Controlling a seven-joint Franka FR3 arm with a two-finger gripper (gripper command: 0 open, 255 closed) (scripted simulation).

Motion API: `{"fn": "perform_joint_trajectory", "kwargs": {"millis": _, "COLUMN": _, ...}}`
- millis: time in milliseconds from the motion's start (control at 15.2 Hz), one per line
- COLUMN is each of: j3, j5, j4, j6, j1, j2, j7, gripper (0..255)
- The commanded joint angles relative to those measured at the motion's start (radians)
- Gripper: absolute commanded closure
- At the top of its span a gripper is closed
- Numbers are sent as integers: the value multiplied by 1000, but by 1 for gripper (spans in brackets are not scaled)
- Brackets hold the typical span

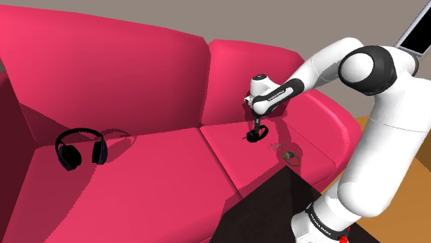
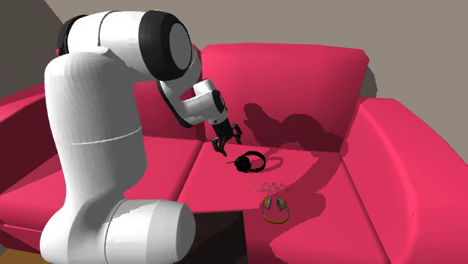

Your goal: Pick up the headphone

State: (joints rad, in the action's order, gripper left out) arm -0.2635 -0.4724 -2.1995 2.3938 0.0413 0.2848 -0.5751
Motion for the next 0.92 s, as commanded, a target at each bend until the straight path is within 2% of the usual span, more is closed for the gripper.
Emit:
{"fn": "perform_joint_trajectory", "kwargs": {"millis": 0, "j3": -1, "j5": -19, "j4": 54, "j6": 31, "j1": 7, "j2": 86, "j7": -20, "gripper": 0}}
{"fn": "perform_joint_trajectory", "kwargs": {"millis": 264, "j3": -2, "j5": -53, "j4": 174, "j6": 73, "j1": 19, "j2": 249, "j7": -59, "gripper": 0}}
{"fn": "perform_joint_trajectory", "kwargs": {"millis": 858, "j3": -4, "j5": -63, "j4": 198, "j6": 137, "j1": 21, "j2": 341, "j7": -24, "gripper": 0}}
